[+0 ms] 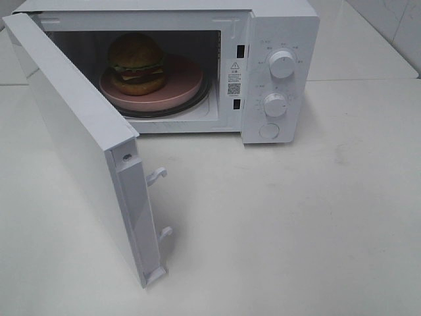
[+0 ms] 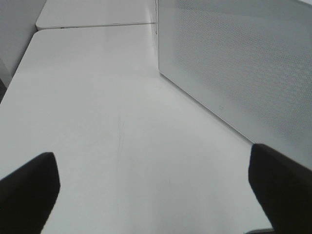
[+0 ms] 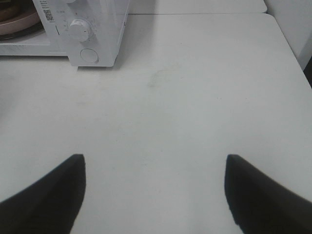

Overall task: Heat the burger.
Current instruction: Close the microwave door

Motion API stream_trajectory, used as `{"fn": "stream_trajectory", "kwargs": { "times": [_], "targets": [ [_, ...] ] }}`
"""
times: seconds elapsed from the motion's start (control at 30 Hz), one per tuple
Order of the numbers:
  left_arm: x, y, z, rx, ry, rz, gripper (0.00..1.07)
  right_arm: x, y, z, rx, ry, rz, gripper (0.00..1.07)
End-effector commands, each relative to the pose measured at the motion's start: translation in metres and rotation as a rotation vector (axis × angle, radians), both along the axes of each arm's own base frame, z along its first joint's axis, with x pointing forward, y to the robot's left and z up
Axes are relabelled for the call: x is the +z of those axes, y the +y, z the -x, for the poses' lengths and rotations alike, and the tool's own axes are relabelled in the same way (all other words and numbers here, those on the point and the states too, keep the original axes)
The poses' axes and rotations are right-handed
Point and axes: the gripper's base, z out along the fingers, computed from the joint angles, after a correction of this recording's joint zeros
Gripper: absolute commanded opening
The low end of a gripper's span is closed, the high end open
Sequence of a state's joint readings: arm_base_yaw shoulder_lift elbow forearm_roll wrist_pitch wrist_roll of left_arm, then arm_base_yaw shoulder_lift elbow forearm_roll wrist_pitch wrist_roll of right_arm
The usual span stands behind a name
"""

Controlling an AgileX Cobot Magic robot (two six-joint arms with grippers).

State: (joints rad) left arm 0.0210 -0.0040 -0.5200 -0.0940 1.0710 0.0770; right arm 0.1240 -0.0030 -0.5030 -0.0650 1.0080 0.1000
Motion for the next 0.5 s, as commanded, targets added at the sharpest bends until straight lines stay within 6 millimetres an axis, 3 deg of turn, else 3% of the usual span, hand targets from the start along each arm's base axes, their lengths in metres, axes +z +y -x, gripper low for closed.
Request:
{"fn": "stream_trajectory", "kwargs": {
  "times": [0.03, 0.5],
  "targets": [
    [-0.0010, 0.0000, 0.0022, 0.002, -0.017, 0.001, 0.98, -0.0003, 0.0000, 0.0038, 0.002, -0.037, 0.006, 0.76],
    [-0.0010, 0.0000, 0.0022, 0.002, -0.017, 0.001, 0.98, -0.0003, -0.0001, 0.0038, 0.001, -0.037, 0.006, 0.76]
  ]
}}
